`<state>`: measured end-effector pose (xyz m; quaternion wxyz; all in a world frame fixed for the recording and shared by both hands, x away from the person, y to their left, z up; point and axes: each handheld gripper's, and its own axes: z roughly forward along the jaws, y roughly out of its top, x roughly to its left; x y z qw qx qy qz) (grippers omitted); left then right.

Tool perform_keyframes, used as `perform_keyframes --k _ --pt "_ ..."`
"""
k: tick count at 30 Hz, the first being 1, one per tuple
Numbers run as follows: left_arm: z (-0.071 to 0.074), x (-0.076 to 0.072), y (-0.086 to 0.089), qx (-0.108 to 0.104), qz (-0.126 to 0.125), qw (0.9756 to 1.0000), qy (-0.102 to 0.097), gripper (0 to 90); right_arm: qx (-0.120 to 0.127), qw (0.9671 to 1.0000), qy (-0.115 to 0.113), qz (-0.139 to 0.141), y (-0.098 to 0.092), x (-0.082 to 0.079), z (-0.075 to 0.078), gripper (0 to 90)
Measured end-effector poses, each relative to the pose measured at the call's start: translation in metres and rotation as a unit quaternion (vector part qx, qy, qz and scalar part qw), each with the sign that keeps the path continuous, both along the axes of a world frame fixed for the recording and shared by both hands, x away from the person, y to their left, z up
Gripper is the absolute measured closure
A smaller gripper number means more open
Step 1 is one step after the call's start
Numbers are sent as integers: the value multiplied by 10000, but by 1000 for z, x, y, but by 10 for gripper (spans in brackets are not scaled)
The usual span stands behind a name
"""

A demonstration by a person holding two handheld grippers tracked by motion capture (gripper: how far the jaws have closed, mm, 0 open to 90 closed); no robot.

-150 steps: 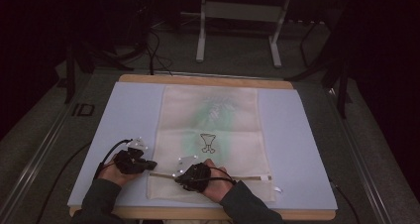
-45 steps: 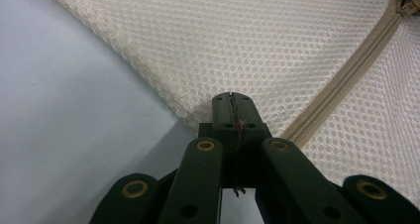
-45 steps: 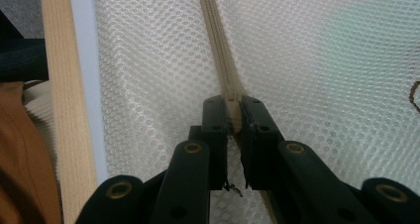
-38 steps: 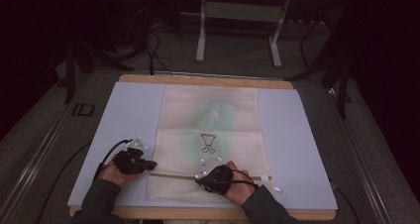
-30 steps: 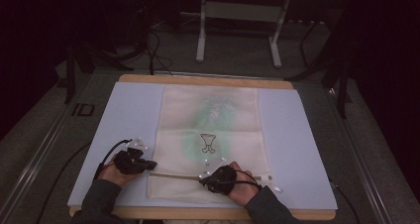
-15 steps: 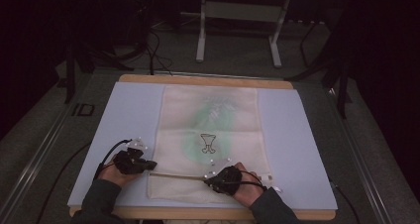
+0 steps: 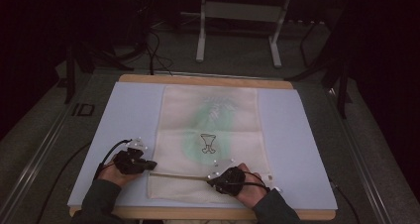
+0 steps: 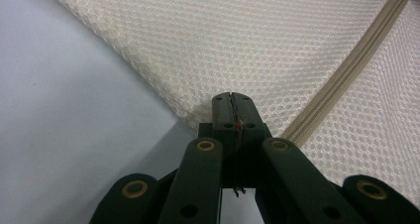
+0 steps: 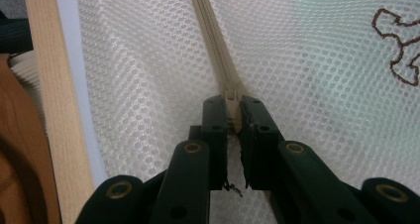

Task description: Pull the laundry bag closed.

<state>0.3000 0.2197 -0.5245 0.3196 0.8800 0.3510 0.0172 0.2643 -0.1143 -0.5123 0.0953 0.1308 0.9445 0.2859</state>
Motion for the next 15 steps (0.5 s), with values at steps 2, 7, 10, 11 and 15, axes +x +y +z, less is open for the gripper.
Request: perform_keyframes --k 2,7,10,11,15 --pt "0 0 0 -7 -1 10000 0 900 6 10000 5 -9 -2 0 0 823" --pt "0 0 0 -7 -3 10000 1 900 5 10000 9 -62 -8 0 0 823" --pt "0 0 0 -5 -1 10000 -1 900 -14 10000 2 -64 -10 0 0 823" --pt "0 0 0 -7 -1 10000 -2 900 -2 10000 8 -78 -11 0 0 823" --pt "0 0 0 1 -1 10000 0 900 12 10000 28 -92 -15 0 0 823"
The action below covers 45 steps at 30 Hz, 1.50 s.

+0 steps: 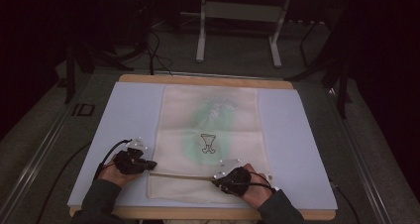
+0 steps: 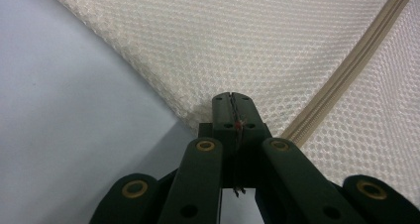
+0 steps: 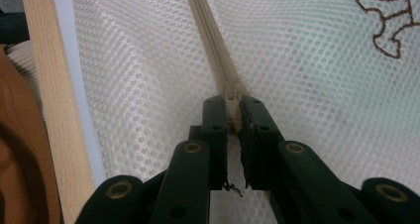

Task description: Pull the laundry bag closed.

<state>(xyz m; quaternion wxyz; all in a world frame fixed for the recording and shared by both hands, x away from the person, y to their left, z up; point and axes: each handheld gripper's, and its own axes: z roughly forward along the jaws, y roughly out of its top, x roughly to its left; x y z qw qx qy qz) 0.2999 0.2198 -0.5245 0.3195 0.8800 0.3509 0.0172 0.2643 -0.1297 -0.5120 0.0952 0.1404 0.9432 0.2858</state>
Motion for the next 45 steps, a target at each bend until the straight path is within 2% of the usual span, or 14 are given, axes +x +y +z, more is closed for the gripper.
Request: perform_keyframes --k 20,26,45 --pt "0 0 0 12 2 10000 -3 900 142 9996 178 -191 -39 5 2 823" --pt "0 0 0 -5 -2 10000 1 900 191 9995 160 -185 -50 6 2 823" --pt "0 0 0 -13 2 10000 -6 900 185 9980 270 -546 -89 5 3 823"
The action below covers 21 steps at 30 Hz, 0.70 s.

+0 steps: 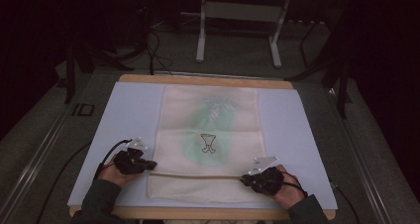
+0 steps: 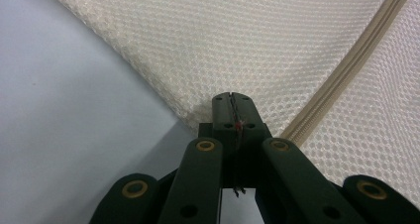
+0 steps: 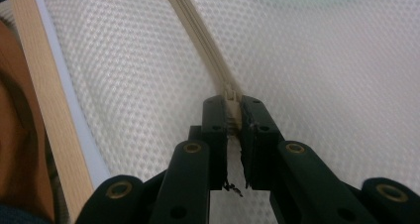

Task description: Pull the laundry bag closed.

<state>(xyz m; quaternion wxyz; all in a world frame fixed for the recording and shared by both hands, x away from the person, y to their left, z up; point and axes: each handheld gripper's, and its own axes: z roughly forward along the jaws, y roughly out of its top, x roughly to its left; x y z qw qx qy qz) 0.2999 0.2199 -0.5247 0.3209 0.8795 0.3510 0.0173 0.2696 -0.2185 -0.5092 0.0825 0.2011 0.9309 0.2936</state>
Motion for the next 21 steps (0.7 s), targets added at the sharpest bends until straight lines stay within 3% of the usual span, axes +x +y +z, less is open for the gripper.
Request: perform_keyframes --k 14,21 --pt "0 0 0 1 0 10000 -3 900 3 9999 80 -111 -27 3 2 823" --pt "0 0 0 1 0 10000 -1 900 72 9996 78 -276 -52 2 6 822"
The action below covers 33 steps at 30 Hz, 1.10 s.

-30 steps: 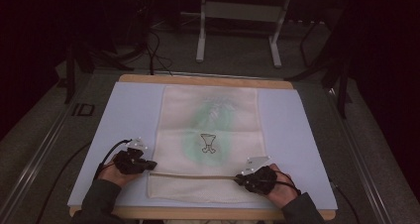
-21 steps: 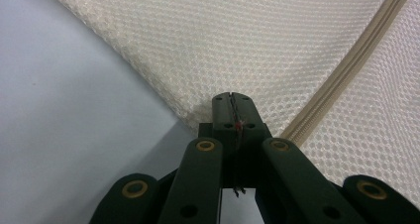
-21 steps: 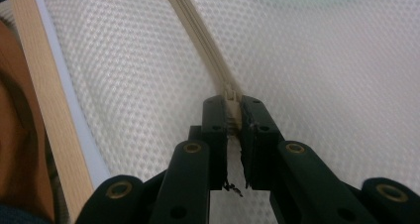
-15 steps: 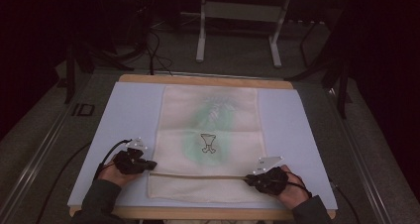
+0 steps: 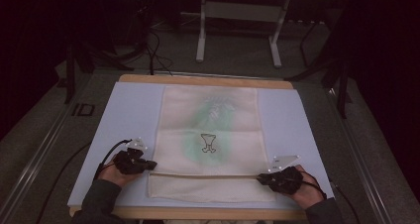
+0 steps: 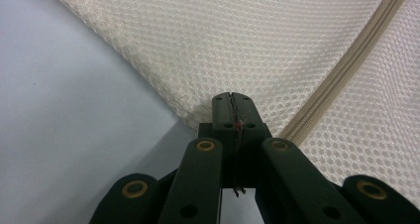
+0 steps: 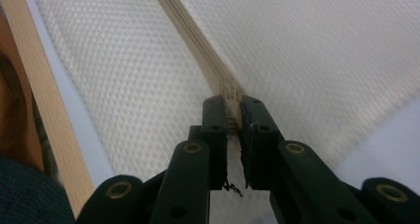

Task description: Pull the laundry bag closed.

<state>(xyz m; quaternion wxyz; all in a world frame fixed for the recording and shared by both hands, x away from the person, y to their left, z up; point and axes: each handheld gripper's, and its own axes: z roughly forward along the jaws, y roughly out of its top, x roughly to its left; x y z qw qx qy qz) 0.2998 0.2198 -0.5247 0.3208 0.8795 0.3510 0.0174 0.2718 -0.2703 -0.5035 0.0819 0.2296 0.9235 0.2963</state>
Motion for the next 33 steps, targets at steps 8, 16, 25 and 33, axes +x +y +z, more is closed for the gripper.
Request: perform_keyframes --k 8,16,25,33 --pt "0 0 0 1 7 10000 4 900 58 9998 51 -191 -23 -1 0 823" --pt "0 0 0 12 -11 10000 -26 899 65 9997 136 -193 -21 0 -3 806" --pt "0 -2 -1 23 -10 10000 -84 896 254 9984 4 -508 -23 3 -1 665" --pt "3 -2 3 -136 66 9997 -186 882 666 9917 -258 -1068 -29 9 -1 582"
